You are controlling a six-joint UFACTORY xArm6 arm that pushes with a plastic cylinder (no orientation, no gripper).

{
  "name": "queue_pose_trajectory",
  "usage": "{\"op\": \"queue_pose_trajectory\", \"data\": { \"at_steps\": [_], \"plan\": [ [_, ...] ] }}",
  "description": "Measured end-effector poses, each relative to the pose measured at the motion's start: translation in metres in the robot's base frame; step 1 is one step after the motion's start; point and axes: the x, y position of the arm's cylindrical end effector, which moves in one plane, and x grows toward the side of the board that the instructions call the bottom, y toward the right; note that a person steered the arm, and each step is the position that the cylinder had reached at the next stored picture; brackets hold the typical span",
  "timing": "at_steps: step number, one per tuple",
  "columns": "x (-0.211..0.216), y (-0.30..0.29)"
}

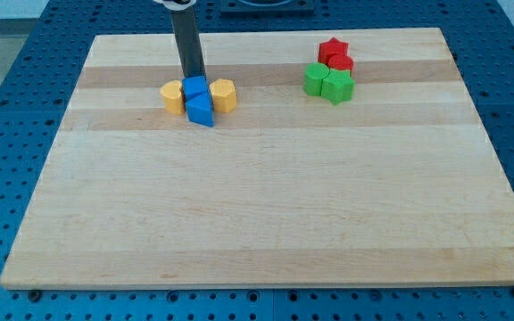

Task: Push red star and red circle towards left

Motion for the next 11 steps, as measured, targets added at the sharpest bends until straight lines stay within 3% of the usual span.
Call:
{"op": "queue_pose_trajectory", "data": {
  "at_steps": [3,5,6,8,10,11],
  "plan": [
    [-0.112,0.137],
    [-0.093,0.189],
    [-0.035,0.237],
    [-0.032,0.243],
    [-0.033,0.324],
    [-0.017,0.326]
  ]
}}
